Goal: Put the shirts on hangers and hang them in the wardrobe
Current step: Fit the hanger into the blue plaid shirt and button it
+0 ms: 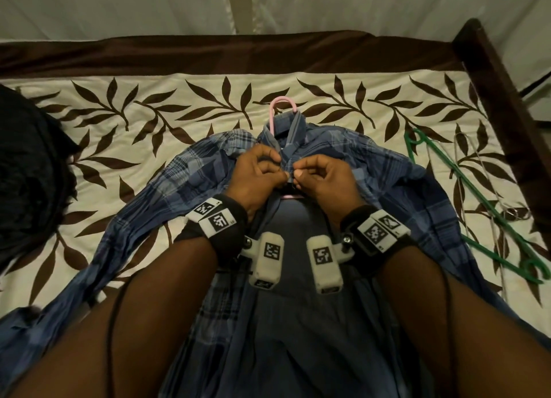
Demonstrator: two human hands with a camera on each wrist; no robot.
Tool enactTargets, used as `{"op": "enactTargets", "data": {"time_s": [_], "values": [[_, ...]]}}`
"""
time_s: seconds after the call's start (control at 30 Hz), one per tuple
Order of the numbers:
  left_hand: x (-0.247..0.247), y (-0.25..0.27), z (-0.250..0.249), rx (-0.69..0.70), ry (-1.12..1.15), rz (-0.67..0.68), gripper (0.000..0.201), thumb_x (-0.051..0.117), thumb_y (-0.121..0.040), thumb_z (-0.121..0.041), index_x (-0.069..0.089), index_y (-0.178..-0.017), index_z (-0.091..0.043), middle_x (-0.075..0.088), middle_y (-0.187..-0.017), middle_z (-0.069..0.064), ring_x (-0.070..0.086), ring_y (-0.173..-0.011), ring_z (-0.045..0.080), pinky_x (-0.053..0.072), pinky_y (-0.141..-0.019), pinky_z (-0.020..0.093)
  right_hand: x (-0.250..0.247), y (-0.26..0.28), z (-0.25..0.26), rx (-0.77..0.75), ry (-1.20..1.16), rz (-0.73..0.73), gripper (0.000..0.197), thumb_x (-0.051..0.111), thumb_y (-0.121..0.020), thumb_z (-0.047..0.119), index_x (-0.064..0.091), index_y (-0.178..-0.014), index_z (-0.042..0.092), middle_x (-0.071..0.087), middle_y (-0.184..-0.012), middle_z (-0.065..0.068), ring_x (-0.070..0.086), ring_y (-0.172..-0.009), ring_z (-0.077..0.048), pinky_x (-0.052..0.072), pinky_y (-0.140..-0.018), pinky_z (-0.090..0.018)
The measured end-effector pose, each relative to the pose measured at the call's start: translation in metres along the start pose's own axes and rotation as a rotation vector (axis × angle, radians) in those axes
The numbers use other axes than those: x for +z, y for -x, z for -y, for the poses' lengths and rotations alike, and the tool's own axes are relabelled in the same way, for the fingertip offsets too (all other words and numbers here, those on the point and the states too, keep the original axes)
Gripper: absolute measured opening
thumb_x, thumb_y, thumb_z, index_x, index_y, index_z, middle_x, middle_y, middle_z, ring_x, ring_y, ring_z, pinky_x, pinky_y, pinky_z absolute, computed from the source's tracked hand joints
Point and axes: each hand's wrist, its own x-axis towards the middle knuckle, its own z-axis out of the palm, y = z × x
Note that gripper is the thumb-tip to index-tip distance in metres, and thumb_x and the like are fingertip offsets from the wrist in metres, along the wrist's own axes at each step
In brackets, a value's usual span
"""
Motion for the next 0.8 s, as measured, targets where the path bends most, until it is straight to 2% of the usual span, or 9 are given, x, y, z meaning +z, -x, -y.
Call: {"op": "enactTargets", "data": {"time_s": [0.13,0.23,0.33,0.43,0.6,0.73,0.8], "values": [[0.000,0.001,-0.002,0.039,-0.016,-0.004,0.031,0.070,-0.079,0.015,0.056,-0.089,-0.011,0.063,-0.069,0.008,0.065,-0.067,0.019,0.057,-0.068,0.027,0.003,-0.002,-0.003,-0.026,0.040,-0.074,0.020,0.063,-0.088,-0.010,0.068,-0.086,0.009,0.070,-0.076,-0.013,0.067,-0.070,-0.021,0.058,-0.070,-0.031],[-0.003,0.002,-0.003,0.113,-0.054,-0.003,0.030,0.072,-0.079,0.013,0.057,-0.090,-0.010,0.062,-0.073,0.011,0.062,-0.069,0.023,0.055,-0.067,0.025,-0.001,-0.003,-0.001,-0.074,0.098,-0.040,0.015,0.068,-0.085,-0.008,0.072,-0.090,0.006,0.074,-0.083,-0.013,0.072,-0.077,-0.021,0.059,-0.075,-0.030],[-0.006,0.000,-0.002,0.131,-0.063,-0.001,0.028,0.070,-0.081,0.012,0.057,-0.091,-0.010,0.060,-0.075,0.014,0.059,-0.068,0.023,0.054,-0.065,0.022,-0.004,0.001,0.003,-0.156,0.181,-0.011,0.016,0.075,-0.081,-0.003,0.074,-0.095,0.004,0.075,-0.085,-0.009,0.074,-0.079,-0.020,0.061,-0.076,-0.029],[-0.005,-0.001,0.001,0.128,-0.088,0.038,0.028,0.067,-0.083,0.013,0.057,-0.092,-0.012,0.058,-0.075,0.012,0.056,-0.069,0.023,0.052,-0.065,0.021,-0.003,0.002,0.002,-0.256,0.296,-0.030,0.013,0.079,-0.079,0.003,0.075,-0.091,0.007,0.074,-0.080,-0.003,0.072,-0.074,-0.013,0.060,-0.073,-0.026],[-0.007,-0.002,0.007,0.105,-0.082,0.040,0.029,0.062,-0.083,0.015,0.058,-0.094,-0.012,0.059,-0.081,0.016,0.058,-0.074,0.029,0.054,-0.070,0.026,-0.002,0.001,-0.004,-0.302,0.356,-0.037,0.009,0.077,-0.083,0.009,0.077,-0.092,0.008,0.074,-0.081,-0.002,0.071,-0.073,-0.014,0.061,-0.073,-0.034],[-0.008,-0.002,0.007,0.088,-0.059,0.033,0.028,0.063,-0.084,0.014,0.060,-0.098,-0.010,0.062,-0.081,0.014,0.063,-0.072,0.020,0.054,-0.069,0.023,-0.001,-0.001,-0.004,-0.283,0.343,-0.012,0.006,0.075,-0.085,0.007,0.074,-0.090,0.008,0.072,-0.076,-0.003,0.069,-0.068,-0.014,0.060,-0.066,-0.030],[-0.007,-0.002,0.006,0.084,-0.065,0.027,0.029,0.064,-0.084,0.013,0.061,-0.102,-0.009,0.063,-0.081,0.011,0.065,-0.071,0.017,0.056,-0.070,0.025,0.000,-0.002,-0.004,-0.232,0.263,-0.002,0.006,0.074,-0.085,0.003,0.072,-0.089,0.007,0.071,-0.075,-0.004,0.068,-0.067,-0.012,0.059,-0.067,-0.028]]}}
